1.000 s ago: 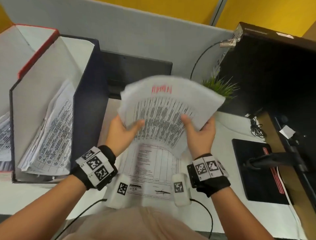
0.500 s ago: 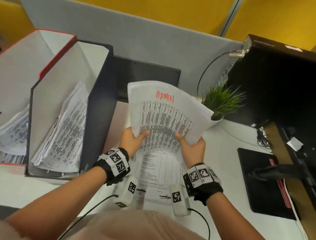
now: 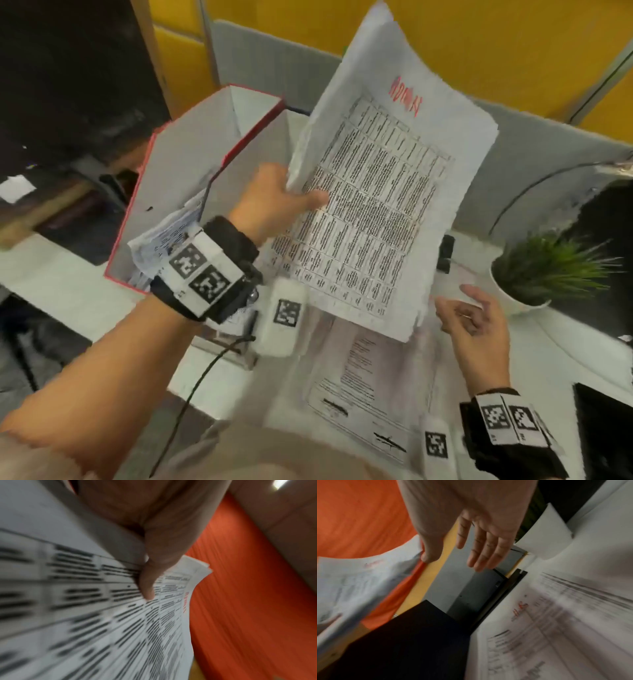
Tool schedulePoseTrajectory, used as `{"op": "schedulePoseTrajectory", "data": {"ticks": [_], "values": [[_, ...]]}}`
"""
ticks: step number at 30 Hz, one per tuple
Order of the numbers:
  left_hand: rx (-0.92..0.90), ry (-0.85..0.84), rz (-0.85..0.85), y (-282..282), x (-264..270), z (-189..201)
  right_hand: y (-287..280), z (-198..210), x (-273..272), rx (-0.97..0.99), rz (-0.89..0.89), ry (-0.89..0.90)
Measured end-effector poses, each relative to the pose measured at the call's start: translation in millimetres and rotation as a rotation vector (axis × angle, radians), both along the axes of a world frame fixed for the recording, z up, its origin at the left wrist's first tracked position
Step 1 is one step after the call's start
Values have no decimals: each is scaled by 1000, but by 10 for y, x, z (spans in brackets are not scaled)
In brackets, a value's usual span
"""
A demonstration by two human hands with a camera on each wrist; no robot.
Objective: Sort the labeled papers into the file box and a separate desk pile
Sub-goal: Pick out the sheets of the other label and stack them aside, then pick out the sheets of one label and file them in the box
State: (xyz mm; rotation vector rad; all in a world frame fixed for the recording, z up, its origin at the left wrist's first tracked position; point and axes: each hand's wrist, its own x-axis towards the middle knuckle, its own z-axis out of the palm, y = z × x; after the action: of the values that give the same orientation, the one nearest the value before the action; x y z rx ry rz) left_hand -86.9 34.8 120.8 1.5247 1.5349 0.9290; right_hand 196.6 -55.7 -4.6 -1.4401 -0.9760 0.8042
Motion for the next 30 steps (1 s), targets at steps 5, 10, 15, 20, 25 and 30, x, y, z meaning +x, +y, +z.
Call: {"op": "schedulePoseTrajectory", "data": {"ticks": [5,10,15,20,25,30], "values": [[-166,131,213,117,-734,181,-119,-340,110,-242,-61,-69],[-111,210,331,136,-1006,146,-201,-686,239,-473,-122,-207],[-102,453,266,153,-819,-114,-278,-852,261,-665,-84,-443],[-180,695,52,147,-561,-478,-328,-908,233,-712,-52,-518],[-368,833,-36,223,-437,-635,-326,-928,232,-739,-12,-483],[-333,880,-23,237,-431,-582,-312,-948,232,-727,-2,-469]]}}
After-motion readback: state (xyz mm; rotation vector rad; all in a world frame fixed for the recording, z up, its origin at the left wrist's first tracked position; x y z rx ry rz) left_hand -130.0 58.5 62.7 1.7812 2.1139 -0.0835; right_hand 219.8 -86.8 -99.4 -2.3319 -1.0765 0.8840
